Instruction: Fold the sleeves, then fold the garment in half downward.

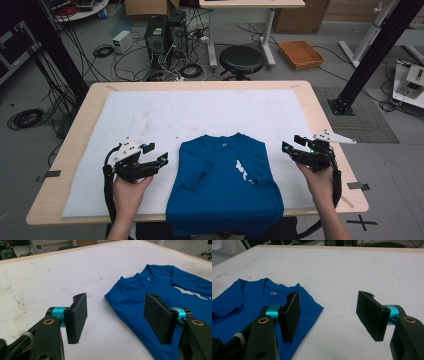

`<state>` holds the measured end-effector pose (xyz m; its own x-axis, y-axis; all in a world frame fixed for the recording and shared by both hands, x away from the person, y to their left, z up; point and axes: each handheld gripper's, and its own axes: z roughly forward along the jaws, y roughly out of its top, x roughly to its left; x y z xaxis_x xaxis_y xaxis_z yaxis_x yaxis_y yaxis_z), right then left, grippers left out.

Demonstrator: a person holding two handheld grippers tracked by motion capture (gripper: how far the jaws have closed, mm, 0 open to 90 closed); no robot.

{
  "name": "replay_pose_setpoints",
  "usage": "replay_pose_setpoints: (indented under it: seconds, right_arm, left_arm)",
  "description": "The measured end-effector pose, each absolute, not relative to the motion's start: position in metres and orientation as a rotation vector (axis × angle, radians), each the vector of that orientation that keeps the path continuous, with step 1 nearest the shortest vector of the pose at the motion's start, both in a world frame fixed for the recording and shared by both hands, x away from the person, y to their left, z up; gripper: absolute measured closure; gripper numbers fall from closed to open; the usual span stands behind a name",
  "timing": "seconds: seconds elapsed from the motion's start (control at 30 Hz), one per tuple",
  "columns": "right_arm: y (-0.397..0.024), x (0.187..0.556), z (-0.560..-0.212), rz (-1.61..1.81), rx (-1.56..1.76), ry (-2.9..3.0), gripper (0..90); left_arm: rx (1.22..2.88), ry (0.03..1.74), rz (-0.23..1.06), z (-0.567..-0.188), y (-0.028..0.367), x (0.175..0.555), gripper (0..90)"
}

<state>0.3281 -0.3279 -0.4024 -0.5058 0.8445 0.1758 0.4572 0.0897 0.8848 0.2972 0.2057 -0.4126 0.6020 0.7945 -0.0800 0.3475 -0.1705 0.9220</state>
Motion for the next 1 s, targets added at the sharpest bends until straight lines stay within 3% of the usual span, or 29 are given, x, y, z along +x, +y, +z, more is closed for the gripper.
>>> replay_pose_setpoints:
  seconds: [0.67, 0.83, 1.0]
  right_arm:
    - [-0.337, 0.327, -0.399, 1.417, 1.303, 1.962, 36.5]
    - [-0.334, 0.328, -0.401, 1.406, 1.3, 1.978, 40.9]
    - [-0.325, 0.333, -0.403, 1.391, 1.281, 2.014, 49.2]
  left_arm:
    - [1.741, 0.973, 0.493, -0.414, 0.204, 0.299, 36.2]
    - [1.748, 0.999, 0.462, -0.414, 0.2, 0.306, 37.6]
    - [1.772, 1.03, 0.394, -0.415, 0.19, 0.323, 44.5]
